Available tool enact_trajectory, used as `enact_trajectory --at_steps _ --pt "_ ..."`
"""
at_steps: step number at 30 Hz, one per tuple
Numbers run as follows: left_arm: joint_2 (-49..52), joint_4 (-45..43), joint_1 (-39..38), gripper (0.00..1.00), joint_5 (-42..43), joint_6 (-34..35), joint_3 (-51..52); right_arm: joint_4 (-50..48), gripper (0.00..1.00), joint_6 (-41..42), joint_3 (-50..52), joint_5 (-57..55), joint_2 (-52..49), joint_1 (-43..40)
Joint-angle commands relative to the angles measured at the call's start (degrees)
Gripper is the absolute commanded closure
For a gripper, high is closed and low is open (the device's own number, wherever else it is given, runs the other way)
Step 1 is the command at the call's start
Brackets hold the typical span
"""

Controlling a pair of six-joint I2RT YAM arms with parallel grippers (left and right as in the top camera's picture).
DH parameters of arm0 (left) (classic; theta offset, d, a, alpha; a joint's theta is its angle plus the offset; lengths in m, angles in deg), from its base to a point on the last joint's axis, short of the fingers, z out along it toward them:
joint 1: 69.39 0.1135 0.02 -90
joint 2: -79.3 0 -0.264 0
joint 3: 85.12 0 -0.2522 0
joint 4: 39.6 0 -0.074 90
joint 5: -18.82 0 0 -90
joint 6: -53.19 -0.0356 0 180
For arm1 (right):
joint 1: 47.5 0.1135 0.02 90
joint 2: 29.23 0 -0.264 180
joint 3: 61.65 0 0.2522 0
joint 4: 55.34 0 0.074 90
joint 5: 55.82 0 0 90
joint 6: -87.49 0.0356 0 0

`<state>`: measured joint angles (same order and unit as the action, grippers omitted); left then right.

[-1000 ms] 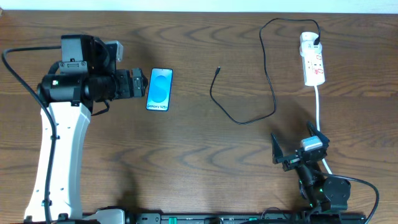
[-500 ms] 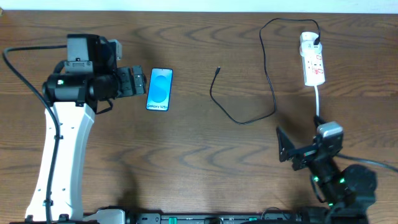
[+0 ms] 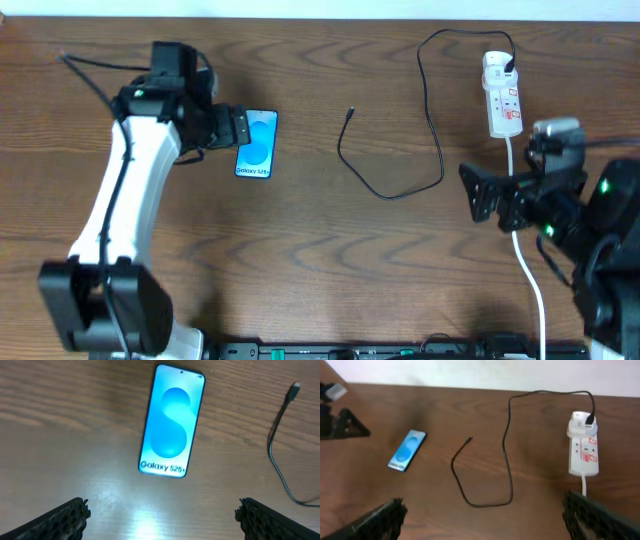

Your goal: Plug charger to phone and switch on socket

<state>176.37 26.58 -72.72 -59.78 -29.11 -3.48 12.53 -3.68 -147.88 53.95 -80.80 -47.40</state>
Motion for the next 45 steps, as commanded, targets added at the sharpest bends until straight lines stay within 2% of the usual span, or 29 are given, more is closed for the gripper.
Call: enact_trajectory --at_steps 1,7,20,45 --pt "4.0 0.0 -1.3 0.02 -2.7 -0.6 -5.7 0.8 0.01 -3.4 -3.9 0.3 -3.5 0.3" --pt "11.0 0.1 -2.9 0.02 -4.9 -1.7 -11.3 1.0 0.01 -3.4 -3.9 1.0 -5.1 0.3" --pt "17.7 -0.7 -3.2 0.02 -7.0 -3.2 -11.4 4.1 0.01 -4.3 -3.8 1.5 -7.4 0.3" --pt "19.3 -0.1 -3.2 0.02 -9.5 -4.3 -11.2 5.8 0.01 -4.3 -3.8 1.3 -11.7 0.3"
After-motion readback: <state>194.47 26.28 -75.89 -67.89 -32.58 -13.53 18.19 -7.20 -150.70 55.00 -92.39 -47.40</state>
